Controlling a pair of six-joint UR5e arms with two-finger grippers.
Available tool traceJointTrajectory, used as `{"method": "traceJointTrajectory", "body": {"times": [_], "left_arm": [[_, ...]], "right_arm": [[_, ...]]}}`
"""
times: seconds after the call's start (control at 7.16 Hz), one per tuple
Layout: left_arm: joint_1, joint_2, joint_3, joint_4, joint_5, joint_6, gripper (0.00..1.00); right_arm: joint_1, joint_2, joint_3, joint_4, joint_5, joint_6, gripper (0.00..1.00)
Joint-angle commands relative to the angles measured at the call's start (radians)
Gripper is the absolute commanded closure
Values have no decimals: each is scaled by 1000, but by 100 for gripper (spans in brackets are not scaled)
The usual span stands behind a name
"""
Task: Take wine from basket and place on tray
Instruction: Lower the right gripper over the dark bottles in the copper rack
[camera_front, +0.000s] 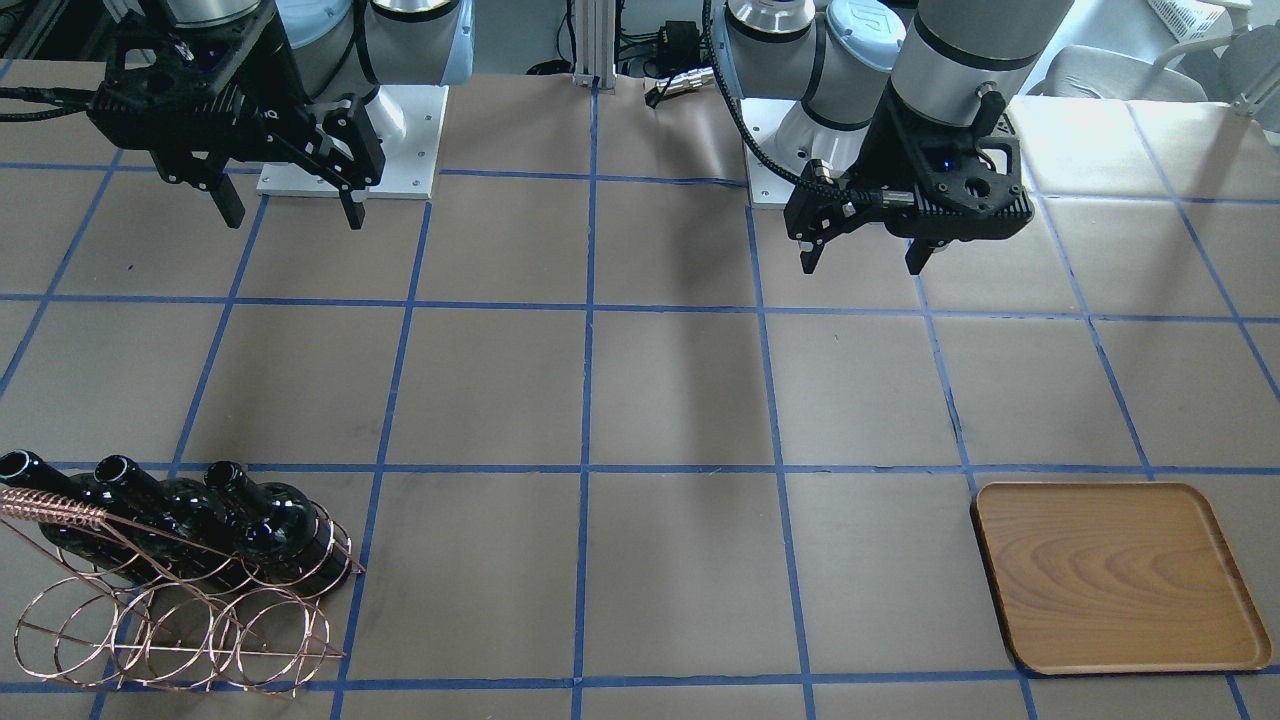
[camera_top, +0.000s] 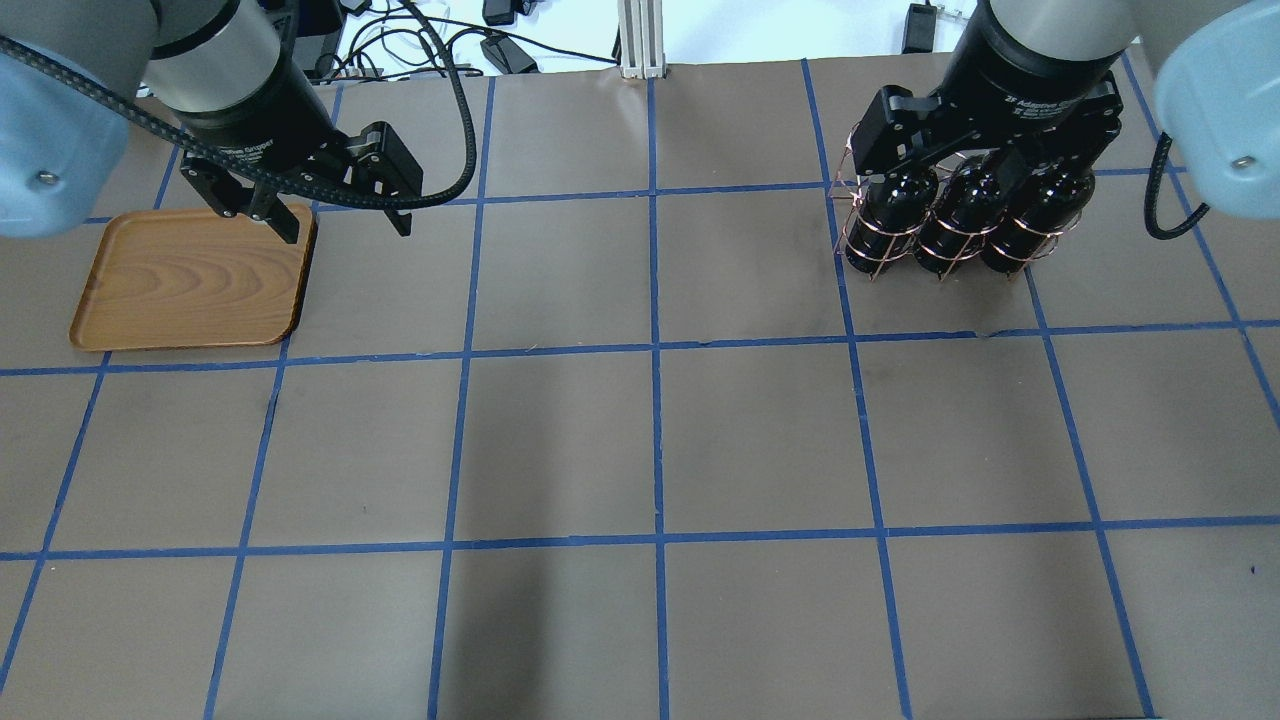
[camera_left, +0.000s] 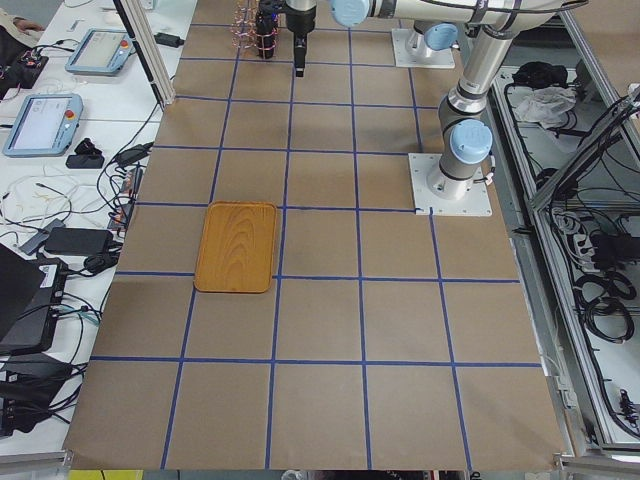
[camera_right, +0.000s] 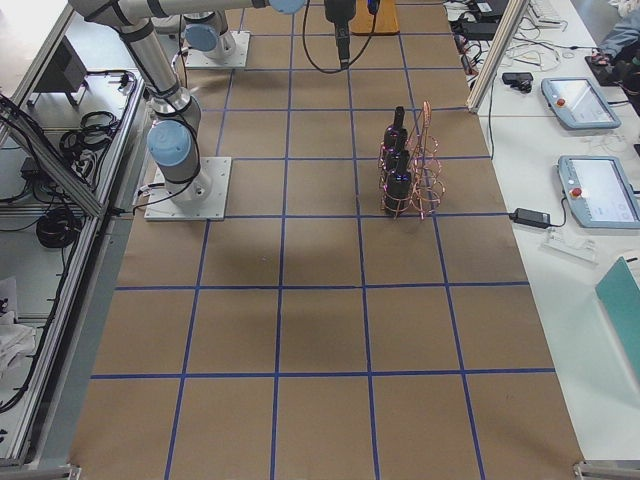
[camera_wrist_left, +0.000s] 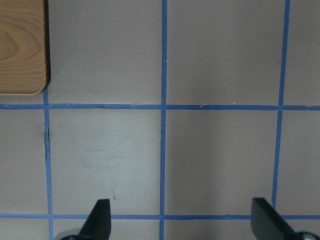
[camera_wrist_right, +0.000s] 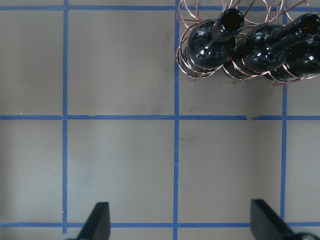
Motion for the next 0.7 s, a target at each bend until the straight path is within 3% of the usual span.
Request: {"method": "traceJointTrajectory", "body": {"times": [0.0, 0.56], "left_arm": [[-3, 4, -14, 2, -2, 1, 0], [-2, 10, -29, 12, -4, 1, 0]], "right_arm": [[0, 0, 0, 0, -2, -8, 0], [-14, 34, -43, -8, -16, -28, 0]]}}
